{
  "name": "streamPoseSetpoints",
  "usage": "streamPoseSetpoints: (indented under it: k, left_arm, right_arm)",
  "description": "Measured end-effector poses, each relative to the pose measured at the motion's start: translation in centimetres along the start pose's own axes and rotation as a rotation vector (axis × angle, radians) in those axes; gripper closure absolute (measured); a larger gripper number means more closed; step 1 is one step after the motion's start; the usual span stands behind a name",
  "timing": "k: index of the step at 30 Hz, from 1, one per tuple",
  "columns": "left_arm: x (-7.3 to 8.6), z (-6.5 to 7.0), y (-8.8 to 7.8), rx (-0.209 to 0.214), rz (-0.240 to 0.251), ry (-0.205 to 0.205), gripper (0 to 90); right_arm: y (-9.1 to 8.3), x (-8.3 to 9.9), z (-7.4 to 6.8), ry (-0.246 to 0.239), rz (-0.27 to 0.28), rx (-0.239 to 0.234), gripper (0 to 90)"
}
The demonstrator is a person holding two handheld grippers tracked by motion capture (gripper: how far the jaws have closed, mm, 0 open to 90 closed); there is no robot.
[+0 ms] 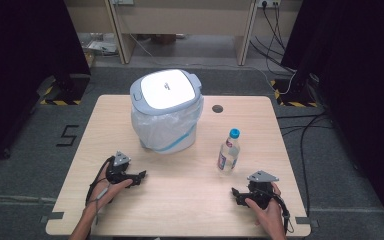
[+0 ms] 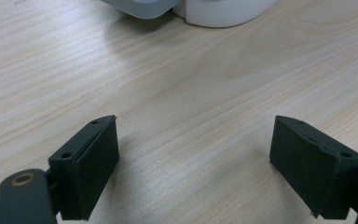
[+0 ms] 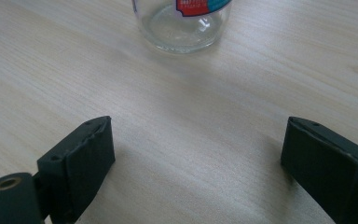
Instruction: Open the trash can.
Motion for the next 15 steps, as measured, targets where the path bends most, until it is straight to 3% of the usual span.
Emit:
streamPoseSetpoints:
  k: [2,4,7,10,11,15]
  left_arm:
    - [-0.1,-0.3,-0.1,0.04,0.027,-0.036,16.2]
    - [-0.6,-0.6,-0.2,0.028,0.083,-0.095,17.6]
    - [-1.7,-1.2,-0.5,-0.003,0.097,-0.081,18.0]
    - [-2.7,-1.9,-0.6,0.004,0.123,-0.114,18.0]
    - [-3.7,-2.6,-0.4,0.013,0.144,-0.155,18.1]
    - [-5.1,-4.0,0.1,-0.006,0.169,-0.185,18.7]
  right_arm:
    - [0.0,0.0,0.0,0.0,0.0,0.0,9.7]
    - [0.0,0.0,0.0,0.0,0.0,-0.001,9.5]
    - [0.1,-0.1,0.1,-0.01,-0.002,-0.004,8.6]
    - [0.1,-0.1,0.2,-0.009,-0.003,-0.004,8.4]
    - [0.1,-0.1,0.2,-0.009,-0.003,-0.004,8.4]
    - [0.1,-0.1,0.2,-0.009,-0.003,-0.004,8.4]
Point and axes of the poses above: each handheld gripper's, and its own axes: y roughly forward along the jaws, x roughly out of its underside, z roughly to its right, the point moved 2 cm from there along y, roughly forward along the jaws, and after that the axes turned 3 degrees about -y, right-handed, at the moved point
